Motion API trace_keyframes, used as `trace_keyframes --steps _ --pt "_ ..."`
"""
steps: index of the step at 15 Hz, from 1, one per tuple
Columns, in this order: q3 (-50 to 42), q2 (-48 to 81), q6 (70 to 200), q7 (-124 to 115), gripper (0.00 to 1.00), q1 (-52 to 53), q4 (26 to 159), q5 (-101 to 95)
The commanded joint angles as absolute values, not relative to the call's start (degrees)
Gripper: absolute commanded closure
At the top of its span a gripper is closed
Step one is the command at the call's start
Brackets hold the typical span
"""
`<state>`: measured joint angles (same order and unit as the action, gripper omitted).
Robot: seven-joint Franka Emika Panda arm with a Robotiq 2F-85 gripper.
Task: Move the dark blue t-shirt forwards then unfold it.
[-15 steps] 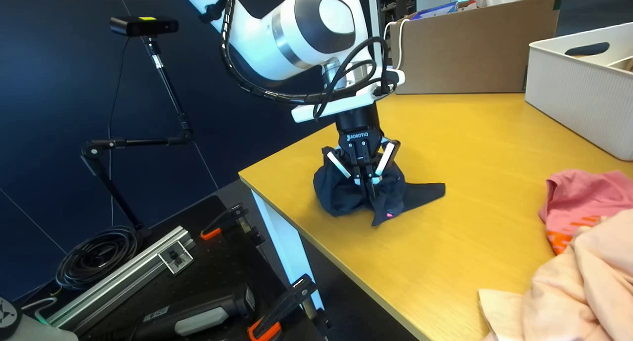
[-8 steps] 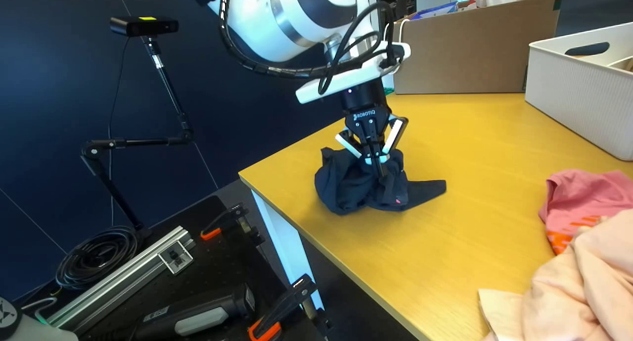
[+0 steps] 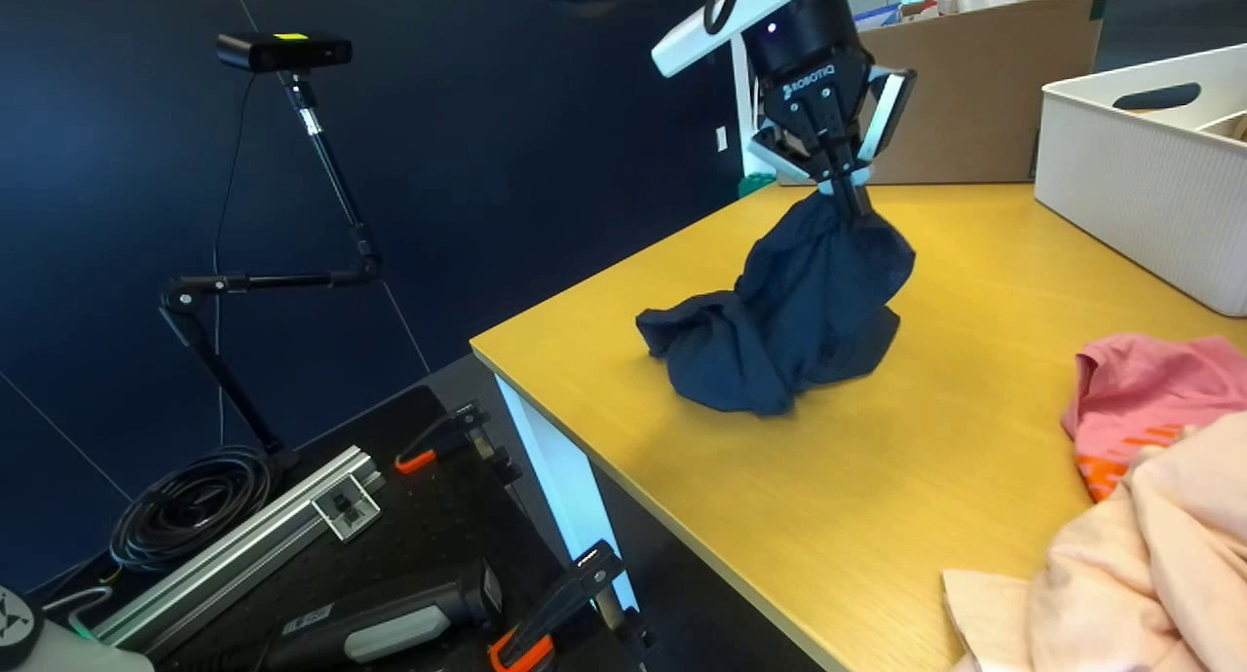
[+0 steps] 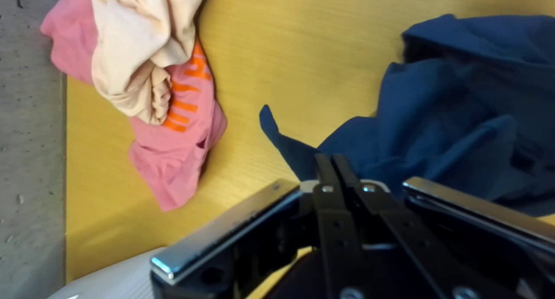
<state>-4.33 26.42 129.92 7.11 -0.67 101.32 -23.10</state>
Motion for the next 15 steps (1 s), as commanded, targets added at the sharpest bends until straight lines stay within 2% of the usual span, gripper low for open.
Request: trace_keyframes --steps 1,8,15 --pt "-4.60 29.47 129.10 7.10 0.99 -2.04 93.66 -20.41" --pt "-4.68 22.75 130.03 6.35 0.99 -2.06 92.60 -19.42" --pt "-3.22 7.75 129.73 7.02 0.99 -2.06 94.90 -16.08"
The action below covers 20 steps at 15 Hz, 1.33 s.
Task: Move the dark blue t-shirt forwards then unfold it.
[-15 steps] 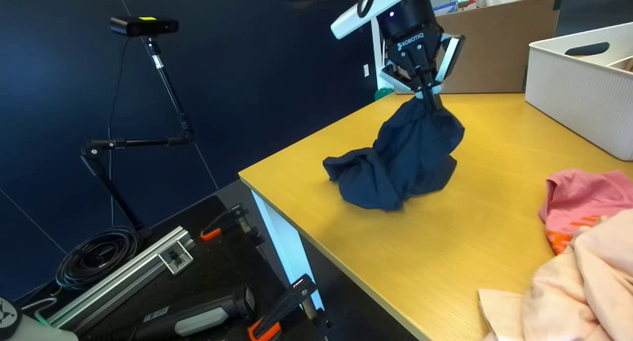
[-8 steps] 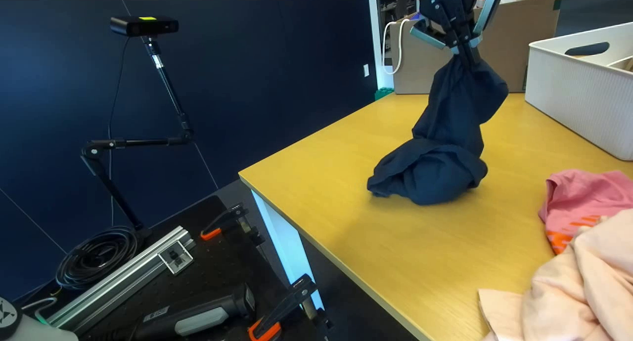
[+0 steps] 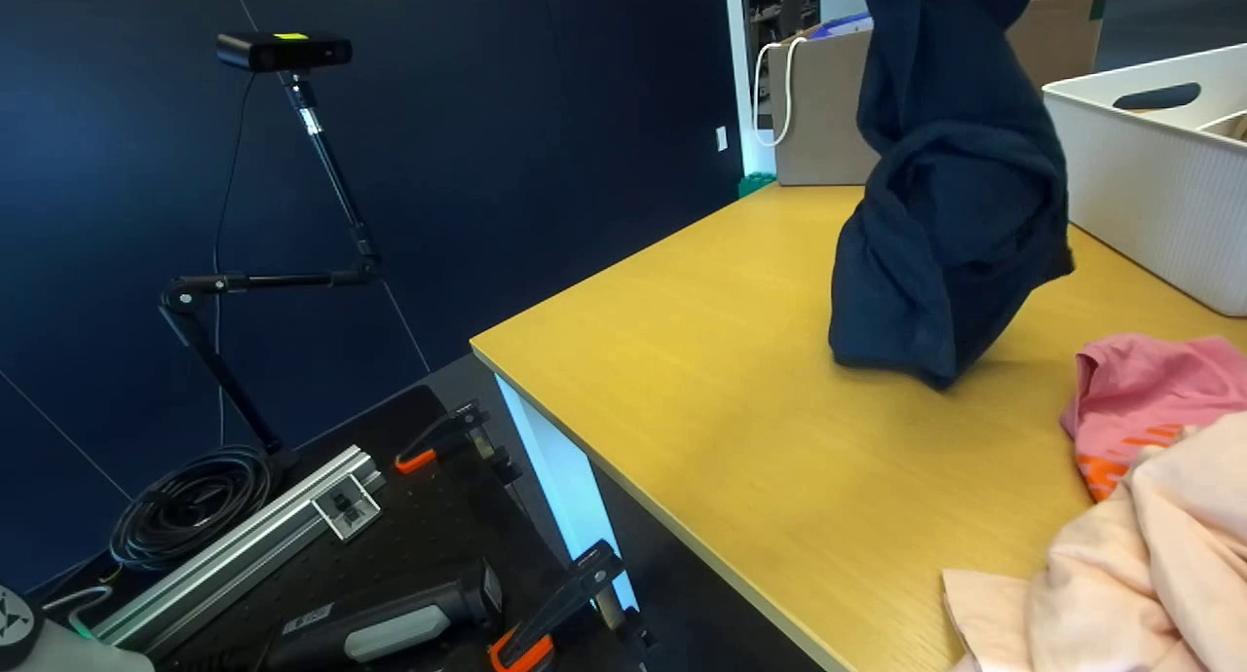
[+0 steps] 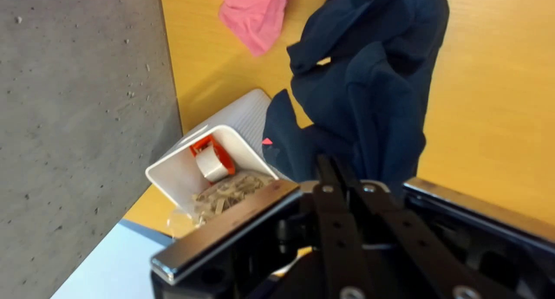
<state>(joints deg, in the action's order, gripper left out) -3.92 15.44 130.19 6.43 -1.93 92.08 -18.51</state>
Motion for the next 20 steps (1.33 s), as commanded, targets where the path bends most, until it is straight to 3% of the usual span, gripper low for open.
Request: trace_keyframes --steps 1,6,20 --pt "-3.15 6.00 129.48 6.90 0.99 -2.01 94.79 -15.65" --pt "-3.86 1.95 129.90 7.55 0.99 -3.17 94.10 -12.97" --pt "-8.16 7.14 128.70 7.15 0.99 -9.00 86.32 -7.05"
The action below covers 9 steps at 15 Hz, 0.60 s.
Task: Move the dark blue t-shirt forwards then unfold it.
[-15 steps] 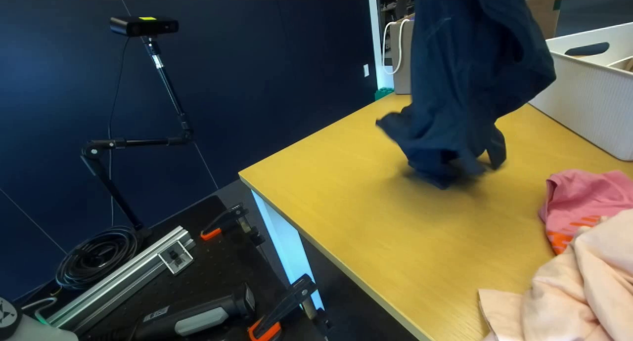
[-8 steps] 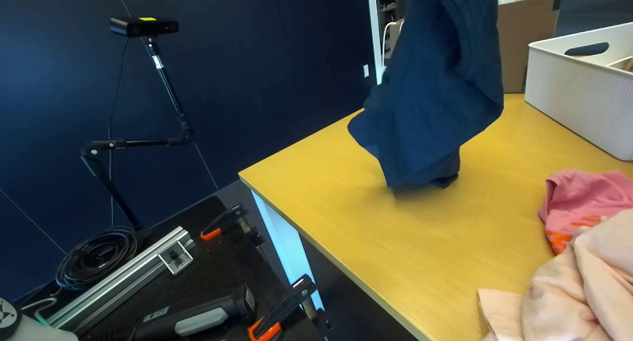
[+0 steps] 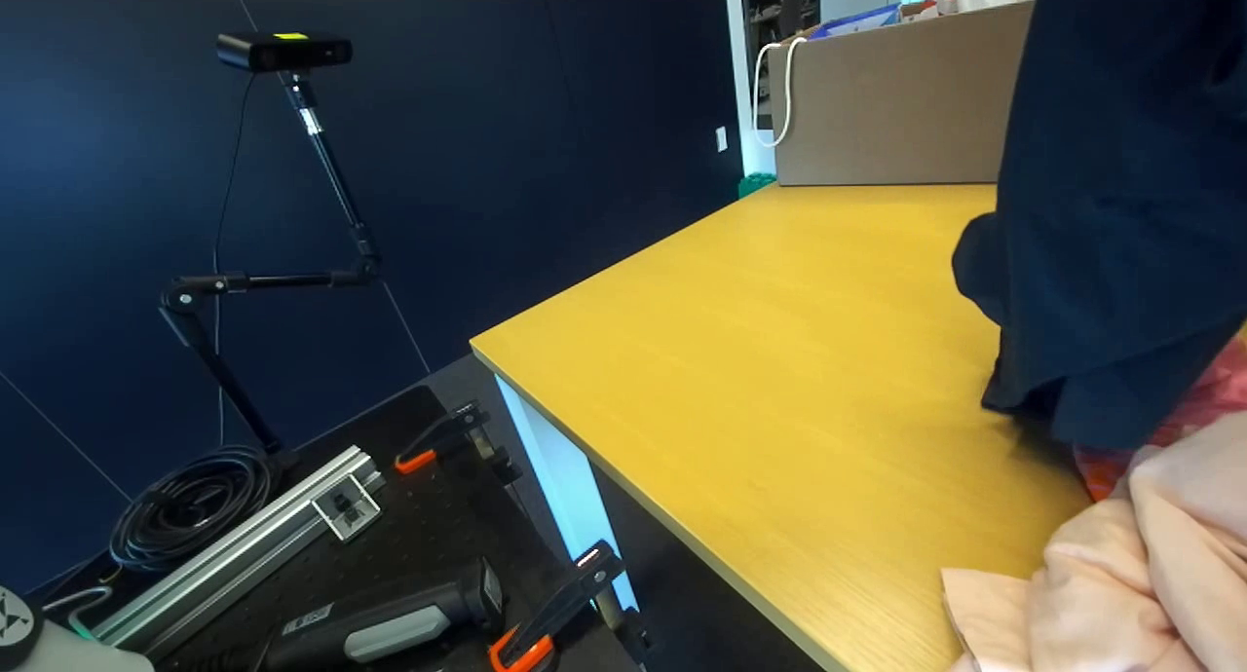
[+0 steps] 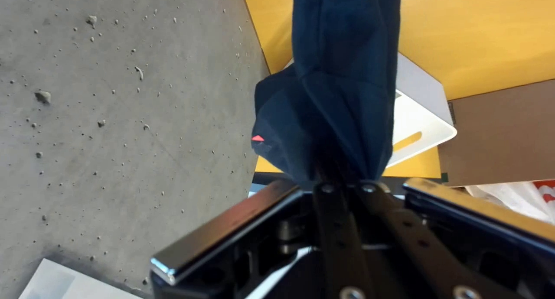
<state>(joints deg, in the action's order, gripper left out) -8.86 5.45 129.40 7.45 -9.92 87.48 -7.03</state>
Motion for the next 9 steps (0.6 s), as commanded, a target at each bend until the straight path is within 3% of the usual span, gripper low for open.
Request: trace_keyframes --steps 1,9 --pt "-7.41 6.83 129.10 6.90 0.99 -8.10 88.18 -7.65" --pt "-1.58 10.12 128.29 14.32 0.99 -3.64 100.21 -2.59"
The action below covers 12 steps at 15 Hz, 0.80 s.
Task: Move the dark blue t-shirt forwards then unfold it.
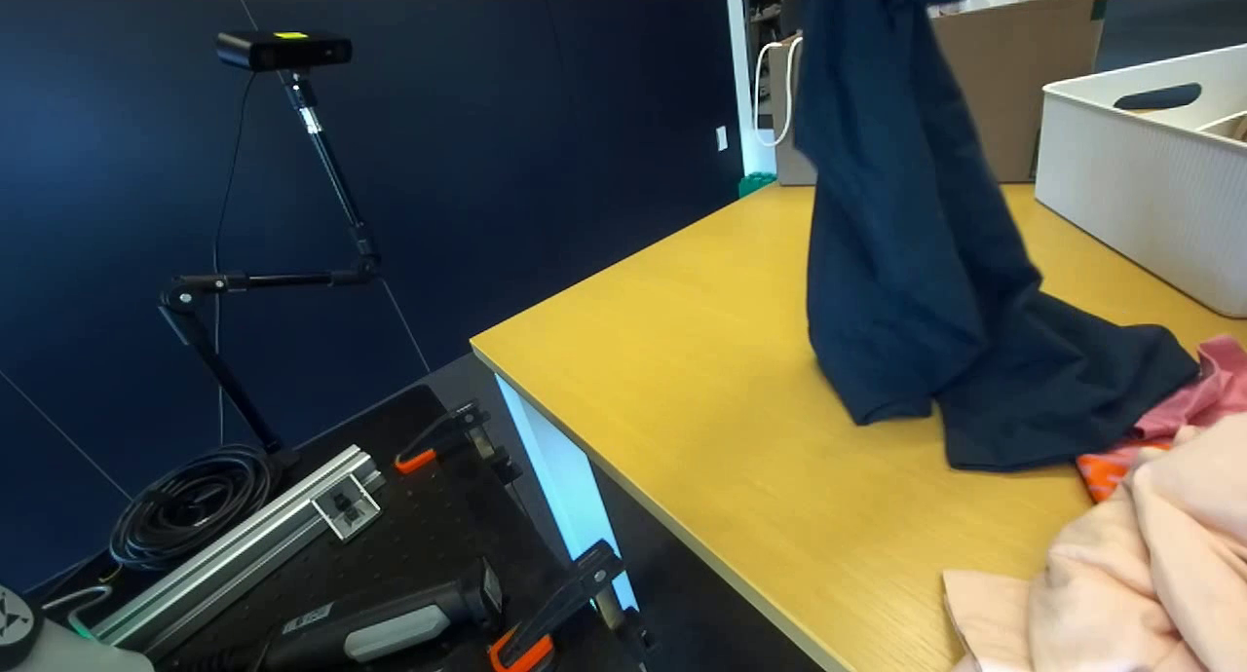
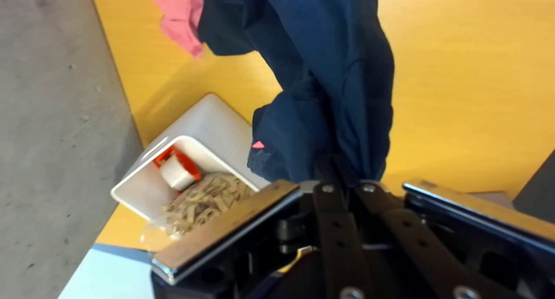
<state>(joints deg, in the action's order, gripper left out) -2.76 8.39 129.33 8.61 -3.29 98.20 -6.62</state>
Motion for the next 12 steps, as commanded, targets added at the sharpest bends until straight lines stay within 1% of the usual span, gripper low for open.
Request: trace_keyframes --steps 1,6,9,12 --pt "-0.96 11.27 128.04 17.26 0.99 -3.94 100.98 -0.57" --pt "1.08 16.26 124.82 32.10 0.99 -5.70 103.64 5.04" --pt "1.79 19.96 121.50 38.22 0.99 -6.12 102.97 3.50" --pt "2.48 24.00 122.14 40.00 0.99 -4.62 102.65 1.08"
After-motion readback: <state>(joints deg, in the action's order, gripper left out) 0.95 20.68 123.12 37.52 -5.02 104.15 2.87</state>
